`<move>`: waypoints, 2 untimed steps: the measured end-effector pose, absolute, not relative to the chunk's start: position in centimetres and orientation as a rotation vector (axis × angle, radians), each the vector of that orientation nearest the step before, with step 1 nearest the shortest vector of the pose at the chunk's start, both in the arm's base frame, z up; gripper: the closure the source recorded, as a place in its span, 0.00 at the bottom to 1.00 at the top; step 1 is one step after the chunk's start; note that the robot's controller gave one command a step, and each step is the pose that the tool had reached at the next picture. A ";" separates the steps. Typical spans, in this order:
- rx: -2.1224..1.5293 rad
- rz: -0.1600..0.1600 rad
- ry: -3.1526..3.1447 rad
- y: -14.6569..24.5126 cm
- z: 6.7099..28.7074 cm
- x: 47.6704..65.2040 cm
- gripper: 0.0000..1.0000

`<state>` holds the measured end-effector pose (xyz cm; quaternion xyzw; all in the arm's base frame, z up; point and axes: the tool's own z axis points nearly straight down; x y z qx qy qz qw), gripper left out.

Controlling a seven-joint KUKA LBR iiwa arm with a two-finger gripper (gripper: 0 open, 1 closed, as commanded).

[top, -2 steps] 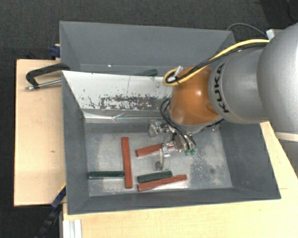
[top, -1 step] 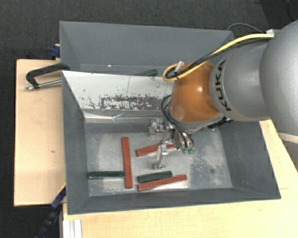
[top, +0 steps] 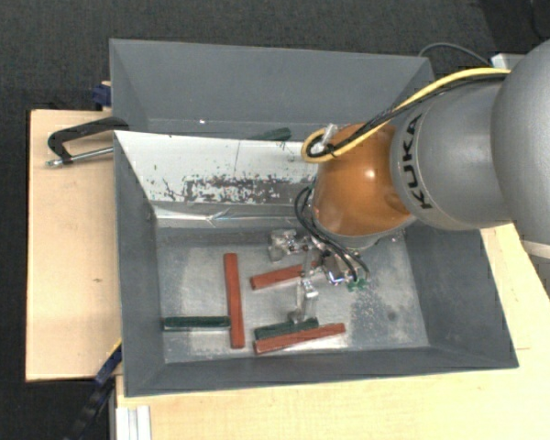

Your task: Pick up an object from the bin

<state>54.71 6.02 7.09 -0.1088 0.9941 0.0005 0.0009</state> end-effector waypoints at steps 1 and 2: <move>-0.038 0.003 3.137 6.0 7.3 55.9 1.00; -0.038 0.003 3.137 6.0 7.3 55.9 1.00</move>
Offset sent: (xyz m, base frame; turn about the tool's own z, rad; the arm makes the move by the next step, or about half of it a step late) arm 0.0000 0.0000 0.0000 0.0000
